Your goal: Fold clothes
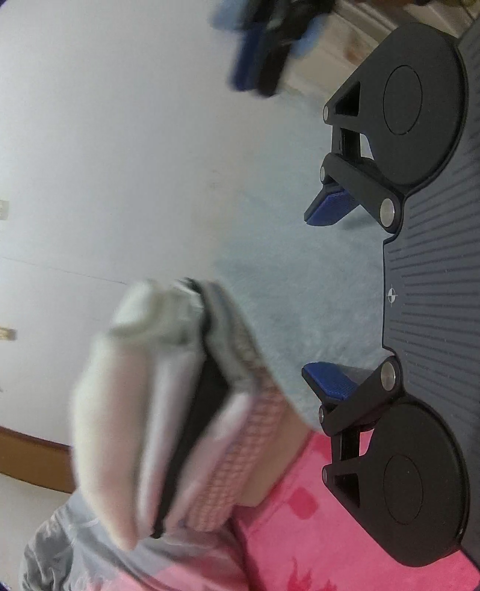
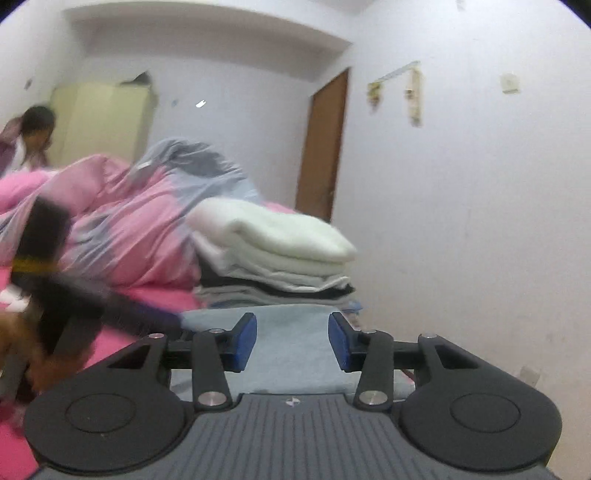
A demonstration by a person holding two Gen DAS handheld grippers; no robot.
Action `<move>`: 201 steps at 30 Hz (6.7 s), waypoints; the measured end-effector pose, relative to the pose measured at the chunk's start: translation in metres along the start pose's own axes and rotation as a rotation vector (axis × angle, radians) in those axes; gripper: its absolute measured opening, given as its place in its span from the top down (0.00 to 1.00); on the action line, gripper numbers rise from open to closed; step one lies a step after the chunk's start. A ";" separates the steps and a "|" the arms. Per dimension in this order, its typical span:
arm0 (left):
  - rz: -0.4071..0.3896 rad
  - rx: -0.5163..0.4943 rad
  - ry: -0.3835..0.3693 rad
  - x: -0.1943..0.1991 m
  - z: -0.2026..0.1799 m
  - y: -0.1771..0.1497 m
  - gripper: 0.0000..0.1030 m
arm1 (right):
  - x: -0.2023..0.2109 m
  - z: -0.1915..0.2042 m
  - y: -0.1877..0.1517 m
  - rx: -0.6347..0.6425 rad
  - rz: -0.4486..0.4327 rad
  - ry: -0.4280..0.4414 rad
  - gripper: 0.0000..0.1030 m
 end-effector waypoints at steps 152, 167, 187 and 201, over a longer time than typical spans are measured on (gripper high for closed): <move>0.173 0.035 0.347 0.314 -0.093 -0.036 0.00 | 0.177 0.154 0.023 -0.152 0.457 -0.483 0.00; 0.189 0.014 0.351 0.308 -0.100 -0.040 0.00 | 0.177 0.150 0.017 -0.156 0.477 -0.483 0.00; 0.204 0.030 0.355 0.304 -0.098 -0.043 0.00 | 0.177 0.146 0.011 -0.157 0.494 -0.490 0.00; 0.201 0.033 0.356 0.306 -0.099 -0.043 0.00 | 0.178 0.147 0.012 -0.156 0.492 -0.492 0.00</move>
Point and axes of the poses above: each gripper's, at about its wrist camera, not at the fingertips, and x roughly against the way its jaws point, z to its left, y to its top, the point moved 3 cm from there along -x, roughly the way its jaws point, and after that the axes turned 10 degrees about -z, right-handed, at the moved point
